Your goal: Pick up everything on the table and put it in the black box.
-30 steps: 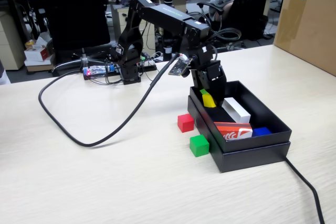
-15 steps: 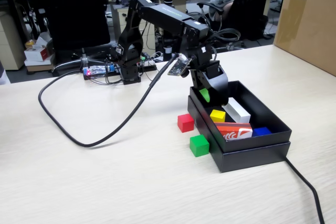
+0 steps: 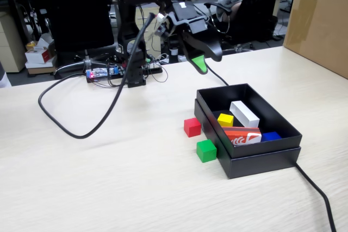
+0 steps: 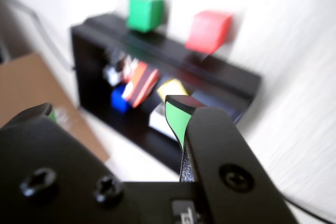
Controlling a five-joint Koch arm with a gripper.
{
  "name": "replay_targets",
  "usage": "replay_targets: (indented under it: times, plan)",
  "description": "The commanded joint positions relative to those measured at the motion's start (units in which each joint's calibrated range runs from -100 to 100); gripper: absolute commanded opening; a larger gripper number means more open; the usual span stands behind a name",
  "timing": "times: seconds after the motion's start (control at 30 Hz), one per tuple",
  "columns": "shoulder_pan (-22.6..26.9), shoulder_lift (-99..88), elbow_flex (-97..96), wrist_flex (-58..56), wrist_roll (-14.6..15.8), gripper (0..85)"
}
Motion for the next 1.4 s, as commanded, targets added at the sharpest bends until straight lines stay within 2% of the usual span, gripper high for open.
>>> replay_targets:
  times: [0.0, 0.13, 0.3, 0.67, 1.17, 1.3, 1.37]
  plan:
    - [-1.81, -3.8, -1.79, 0.36, -1.03, 45.5]
    - [-2.93, -2.07, -13.21, 1.31, -0.88, 48.0]
    - [-2.74, 2.63, -20.65, 8.39, -0.83, 47.7]
    - [-2.1, 17.55, -18.47, 16.0, -0.88, 44.9]
    - [-1.56, 29.59, -12.85, 17.72, -0.83, 44.4]
    - [-1.66, 32.58, -13.3, 17.9, -0.83, 40.7]
    - [-1.66, 32.81, -13.94, 17.9, -0.83, 35.5]
